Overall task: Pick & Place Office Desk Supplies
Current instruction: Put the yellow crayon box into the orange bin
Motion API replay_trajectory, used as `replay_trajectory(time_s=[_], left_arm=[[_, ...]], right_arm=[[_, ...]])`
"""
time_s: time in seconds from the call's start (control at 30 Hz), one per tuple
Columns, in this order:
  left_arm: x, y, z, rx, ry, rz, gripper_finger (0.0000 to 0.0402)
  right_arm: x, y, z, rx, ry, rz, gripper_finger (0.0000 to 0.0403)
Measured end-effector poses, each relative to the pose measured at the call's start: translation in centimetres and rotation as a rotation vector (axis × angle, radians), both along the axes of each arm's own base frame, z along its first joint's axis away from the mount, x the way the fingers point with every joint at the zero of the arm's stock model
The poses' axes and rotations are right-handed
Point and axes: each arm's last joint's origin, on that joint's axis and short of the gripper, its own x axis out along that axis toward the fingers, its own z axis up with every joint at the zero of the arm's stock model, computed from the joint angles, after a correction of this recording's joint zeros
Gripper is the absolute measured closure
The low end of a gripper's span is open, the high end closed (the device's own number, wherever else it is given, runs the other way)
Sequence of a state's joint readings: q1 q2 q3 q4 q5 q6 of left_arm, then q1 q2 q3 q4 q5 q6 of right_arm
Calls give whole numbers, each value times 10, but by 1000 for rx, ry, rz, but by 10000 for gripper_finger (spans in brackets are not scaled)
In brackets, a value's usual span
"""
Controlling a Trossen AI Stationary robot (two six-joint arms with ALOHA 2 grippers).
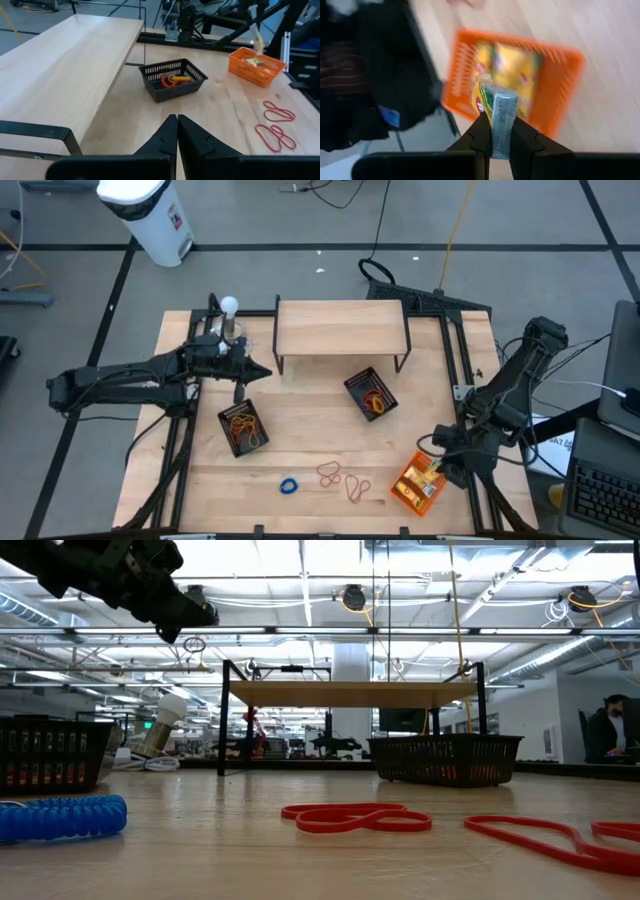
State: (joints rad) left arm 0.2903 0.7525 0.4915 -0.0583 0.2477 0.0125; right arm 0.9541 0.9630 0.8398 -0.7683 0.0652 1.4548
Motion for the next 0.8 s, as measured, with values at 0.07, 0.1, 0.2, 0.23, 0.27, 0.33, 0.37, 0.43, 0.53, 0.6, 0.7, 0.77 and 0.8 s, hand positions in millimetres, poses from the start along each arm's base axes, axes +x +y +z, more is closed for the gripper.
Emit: replay_trajectory(time_s=[0.07, 0.1, 0.2, 0.23, 0.27, 0.33, 0.37, 0.43, 0.53, 0.6, 0.7, 0.77, 0.8], left_arm=[[1, -3, 0, 7, 3, -3, 392], [1, -5, 0, 13, 5, -6, 391], [3, -11, -1, 30, 10, -26, 391], [3, -13, -1, 33, 15, -33, 391], [3, -15, -2, 34, 24, -39, 391], [3, -20, -3, 42, 38, -47, 391], [4, -21, -4, 50, 41, -49, 391], [5, -25, -7, 66, 41, -58, 391], [5, -29, -15, 102, 42, -80, 391], [5, -30, -18, 128, 14, -78, 391], [6, -29, -20, 137, -4, -66, 391], [6, -29, -18, 138, -24, -64, 392], [6, -29, -18, 137, -29, -63, 392]], right_arm=[[-3, -3, -3, 0, 81, -21, 375], [-4, -4, -3, 0, 109, -30, 376], [-6, -8, -6, -17, 170, -92, 376], [-5, -9, -7, -30, 182, -119, 376], [-4, -10, -9, -46, 189, -147, 375], [-1, -11, -13, -82, 219, -183, 374], [1, -10, -16, -90, 240, -189, 374], [6, -9, -21, -104, 304, -187, 374], [11, -7, -31, -137, 390, -169, 374], [15, -6, -36, -169, 411, -156, 373], [19, -5, -40, -192, 421, -146, 372], [20, -6, -41, -193, 425, -150, 372], [21, -6, -41, -188, 426, -149, 372]])
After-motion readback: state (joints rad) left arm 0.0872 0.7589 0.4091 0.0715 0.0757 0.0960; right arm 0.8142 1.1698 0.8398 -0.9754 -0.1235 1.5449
